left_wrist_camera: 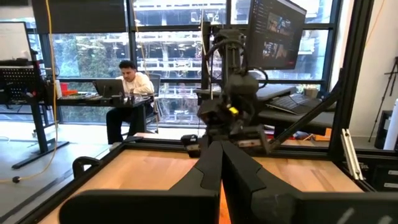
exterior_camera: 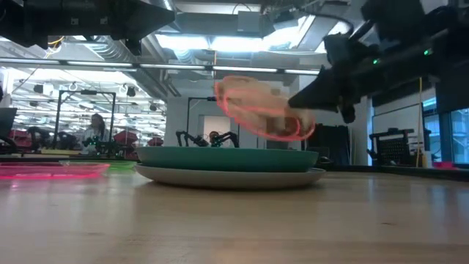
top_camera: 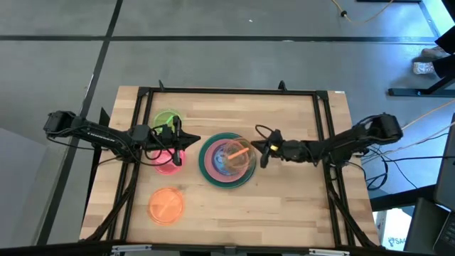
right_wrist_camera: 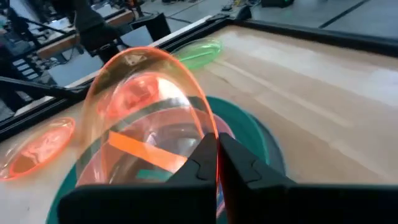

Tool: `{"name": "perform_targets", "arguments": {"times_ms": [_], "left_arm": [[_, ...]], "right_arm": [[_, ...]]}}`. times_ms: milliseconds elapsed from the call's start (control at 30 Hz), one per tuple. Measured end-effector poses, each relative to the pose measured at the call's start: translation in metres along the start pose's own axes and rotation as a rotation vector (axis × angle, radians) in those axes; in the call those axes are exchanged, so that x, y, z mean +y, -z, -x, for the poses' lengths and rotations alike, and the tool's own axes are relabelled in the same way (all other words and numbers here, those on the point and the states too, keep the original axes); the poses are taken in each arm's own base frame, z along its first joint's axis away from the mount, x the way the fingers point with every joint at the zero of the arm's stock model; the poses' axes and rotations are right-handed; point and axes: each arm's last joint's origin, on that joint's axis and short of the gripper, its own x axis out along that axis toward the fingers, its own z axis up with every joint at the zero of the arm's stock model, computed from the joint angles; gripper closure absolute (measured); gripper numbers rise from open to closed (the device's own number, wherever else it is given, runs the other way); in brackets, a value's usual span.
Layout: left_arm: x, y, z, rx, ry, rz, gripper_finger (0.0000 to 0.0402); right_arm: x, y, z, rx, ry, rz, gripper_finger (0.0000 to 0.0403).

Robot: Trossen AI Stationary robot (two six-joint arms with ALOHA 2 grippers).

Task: Stack plastic plates
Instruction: Stack the right orange plate on top of the blue plate

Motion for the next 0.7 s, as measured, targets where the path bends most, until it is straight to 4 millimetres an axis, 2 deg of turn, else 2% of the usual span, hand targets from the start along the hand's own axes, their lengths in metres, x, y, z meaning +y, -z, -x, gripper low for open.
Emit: {"name": "perform_targets", "arguments": {"times_ms": [167, 500, 600, 700], "left_arm": [[0.0, 0.0, 0.0, 0.0, 0.0, 0.0, 0.04], [0.0, 0.0, 0.0, 0.0, 0.0, 0.0, 0.04], [0.0, 0.0, 0.0, 0.0, 0.0, 0.0, 0.04], [0.0, 0.0, 0.0, 0.003, 0.0, 0.0, 0.04]], "right_arm": [[-0.005, 0.013, -0.015, 0.038, -0.007, 0.006, 0.0402], [0.01, 0.025, -0.053, 0.078, 0.01, 0.058, 0.04], [0.013, 0.03, -0.061, 0.131, -0.001, 0.09, 0.0381], [0.014, 0.033, -0.065, 0.167, 0.003, 0.117, 0.0345]]}}
